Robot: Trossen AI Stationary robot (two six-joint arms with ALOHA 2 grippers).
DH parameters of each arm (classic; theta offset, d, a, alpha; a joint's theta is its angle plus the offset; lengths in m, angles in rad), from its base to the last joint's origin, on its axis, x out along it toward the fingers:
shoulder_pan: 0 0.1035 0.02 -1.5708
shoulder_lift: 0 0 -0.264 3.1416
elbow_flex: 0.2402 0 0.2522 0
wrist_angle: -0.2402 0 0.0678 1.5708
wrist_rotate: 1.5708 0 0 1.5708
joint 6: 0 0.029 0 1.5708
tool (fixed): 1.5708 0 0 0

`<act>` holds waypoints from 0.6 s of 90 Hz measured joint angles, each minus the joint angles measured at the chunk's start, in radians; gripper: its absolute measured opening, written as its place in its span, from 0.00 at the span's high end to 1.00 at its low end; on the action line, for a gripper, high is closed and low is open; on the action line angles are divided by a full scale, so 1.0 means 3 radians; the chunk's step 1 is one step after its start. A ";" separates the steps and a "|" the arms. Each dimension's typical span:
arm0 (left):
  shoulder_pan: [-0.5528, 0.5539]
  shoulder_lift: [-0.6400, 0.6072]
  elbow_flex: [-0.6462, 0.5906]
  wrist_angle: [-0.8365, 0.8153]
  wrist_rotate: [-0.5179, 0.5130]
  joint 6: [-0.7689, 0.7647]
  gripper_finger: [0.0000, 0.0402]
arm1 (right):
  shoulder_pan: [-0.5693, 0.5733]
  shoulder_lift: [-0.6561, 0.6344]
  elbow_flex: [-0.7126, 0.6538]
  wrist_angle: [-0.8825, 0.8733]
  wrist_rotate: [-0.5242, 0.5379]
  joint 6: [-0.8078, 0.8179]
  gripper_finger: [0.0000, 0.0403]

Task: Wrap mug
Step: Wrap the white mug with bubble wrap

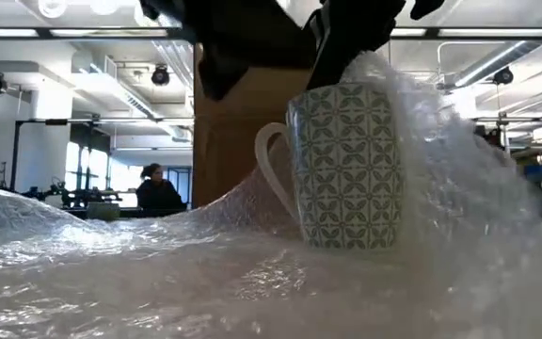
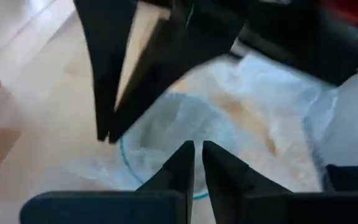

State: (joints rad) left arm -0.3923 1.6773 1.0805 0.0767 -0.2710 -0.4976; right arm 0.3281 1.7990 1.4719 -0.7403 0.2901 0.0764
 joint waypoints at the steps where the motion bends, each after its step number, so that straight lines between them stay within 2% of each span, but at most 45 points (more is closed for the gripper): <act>1: -0.0004 -0.0006 0.0000 -0.0006 0.0000 -0.0014 0.95 | -0.0003 0.0001 0.0000 0.0000 0.0000 0.0020 1.00; 27: -0.0093 -0.0039 -0.0017 -0.0415 -0.0024 -0.0267 0.95 | -0.0049 0.0004 -0.0043 -0.0129 -0.0087 0.0585 0.98; 54: -0.0103 0.0020 -0.0026 -0.0441 -0.0111 -0.0280 0.95 | -0.0063 -0.0025 -0.0065 -0.0056 -0.0136 0.0847 0.70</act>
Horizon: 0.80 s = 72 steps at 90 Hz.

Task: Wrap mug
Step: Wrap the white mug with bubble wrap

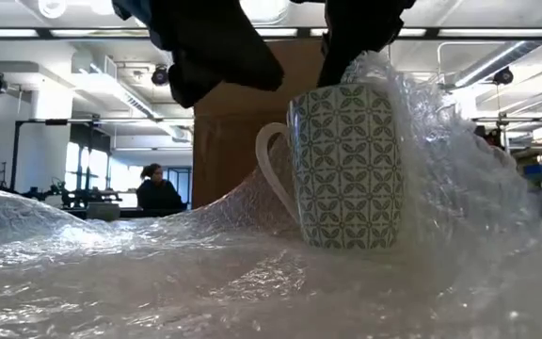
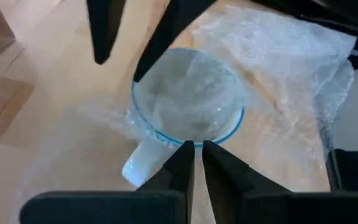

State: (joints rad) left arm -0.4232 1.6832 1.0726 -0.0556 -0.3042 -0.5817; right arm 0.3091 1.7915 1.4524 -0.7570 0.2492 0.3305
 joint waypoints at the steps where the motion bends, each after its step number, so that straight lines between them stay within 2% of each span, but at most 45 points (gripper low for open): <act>1: 0.0000 0.0007 -0.0001 -0.0003 0.0000 0.0003 0.95 | -0.0003 0.0004 -0.0002 0.0008 -0.0010 0.0000 0.69; 16: 0.0000 0.0057 -0.0005 0.0008 0.0000 0.0012 0.95 | -0.0007 0.0013 -0.0006 0.0181 -0.0217 -0.0010 0.59; 30: 0.0000 0.0038 -0.0005 -0.0002 0.0000 0.0048 0.95 | 0.0017 -0.0060 -0.0007 0.0003 -0.0404 -0.0215 0.58; 40: 0.0000 -0.0001 -0.0005 0.0010 -0.0010 0.0071 0.95 | 0.0079 -0.0178 -0.0002 0.0071 -0.0404 -0.0410 0.66; 58: 0.0003 -0.0001 -0.0005 0.0003 -0.0032 0.0076 0.95 | 0.0125 -0.0066 -0.0005 0.0238 -0.0389 -0.0589 0.96; 62: 0.0003 -0.0001 -0.0005 -0.0001 -0.0036 0.0075 0.95 | 0.0124 0.0014 -0.0005 0.0268 -0.0363 -0.0620 0.98; 72: 0.0003 -0.0001 -0.0005 0.0002 -0.0037 0.0075 0.95 | 0.0121 0.0205 -0.0009 0.0302 -0.0220 -0.0621 0.95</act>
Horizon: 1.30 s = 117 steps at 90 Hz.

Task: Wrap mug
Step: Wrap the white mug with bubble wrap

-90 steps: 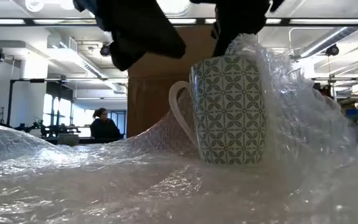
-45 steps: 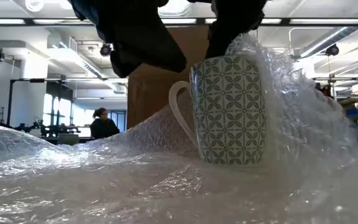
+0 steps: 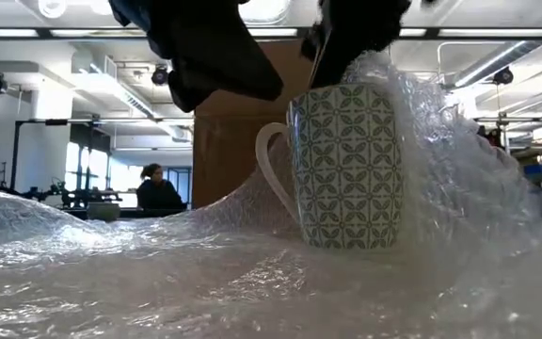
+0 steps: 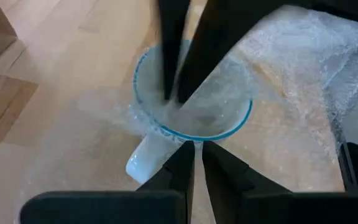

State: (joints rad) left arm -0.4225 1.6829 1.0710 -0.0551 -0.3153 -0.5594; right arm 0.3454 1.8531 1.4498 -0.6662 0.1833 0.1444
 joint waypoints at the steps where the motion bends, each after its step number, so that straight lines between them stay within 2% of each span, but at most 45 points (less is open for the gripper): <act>1: 0.0000 0.0000 0.0000 0.0000 0.0000 0.0000 0.95 | 0.0000 0.0013 0.0000 0.0000 -0.0002 0.0000 0.95; 23: 0.0001 0.0000 0.0000 0.0003 0.0000 0.0001 0.95 | 0.0005 0.0254 0.0005 0.0003 0.0016 0.0041 0.99; 43: 0.0001 0.0000 0.0000 0.0015 0.0000 0.0001 0.95 | 0.0004 0.0331 0.0010 -0.0018 -0.0154 -0.0033 1.00; 79: 0.0001 0.0001 0.0000 0.0021 -0.0027 0.0001 0.95 | -0.0004 -0.0294 -0.0011 -0.0258 -0.0220 -0.0030 0.99; 91: 0.0001 0.0001 0.0000 0.0027 -0.0027 0.0001 0.95 | -0.0014 -0.0396 -0.0004 -0.0268 -0.0710 0.0092 0.99; 117: 0.0002 0.0001 0.0000 0.0020 -0.0027 0.0014 0.95 | -0.0014 0.0070 -0.0007 -0.0281 -0.0823 0.0096 0.99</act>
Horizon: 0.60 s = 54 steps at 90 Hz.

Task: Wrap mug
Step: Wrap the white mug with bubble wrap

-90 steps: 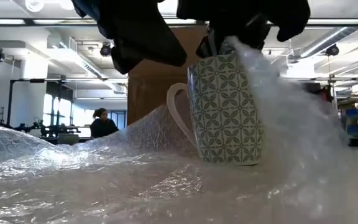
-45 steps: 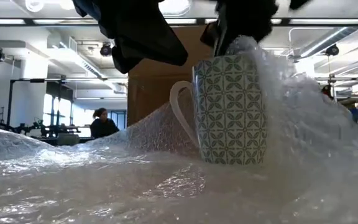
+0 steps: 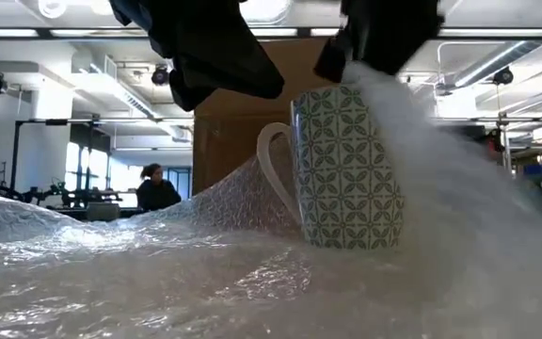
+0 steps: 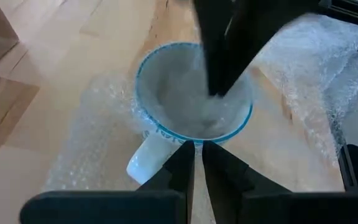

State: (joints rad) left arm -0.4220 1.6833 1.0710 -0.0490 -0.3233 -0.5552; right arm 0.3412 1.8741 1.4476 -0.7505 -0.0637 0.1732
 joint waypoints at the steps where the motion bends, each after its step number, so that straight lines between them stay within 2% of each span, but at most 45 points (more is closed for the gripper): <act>1: 0.0001 0.0000 0.0000 0.0000 0.0000 0.0000 0.95 | -0.0001 0.0018 0.0001 0.0005 -0.0002 -0.0006 0.99; 20: 0.0000 0.0000 0.0000 0.0009 0.0000 0.0000 0.95 | -0.0047 0.0272 0.0018 0.0063 -0.0007 -0.0048 1.00; 30: 0.0000 0.0000 0.0000 0.0008 0.0001 0.0000 0.95 | -0.0084 0.0309 0.0015 0.0172 0.0113 -0.0027 1.00; 38: 0.0000 0.0000 0.0000 0.0009 0.0000 0.0000 0.95 | -0.0099 0.0296 0.0014 0.0192 0.0259 -0.0021 1.00; 54: 0.0000 -0.0006 0.0000 0.0005 0.0001 0.0000 0.95 | -0.0097 0.0109 0.0100 -0.0086 0.0226 -0.0031 0.99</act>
State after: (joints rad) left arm -0.4221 1.6815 1.0710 -0.0474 -0.3229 -0.5553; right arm 0.3119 1.9068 1.4777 -0.7762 0.0040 0.1639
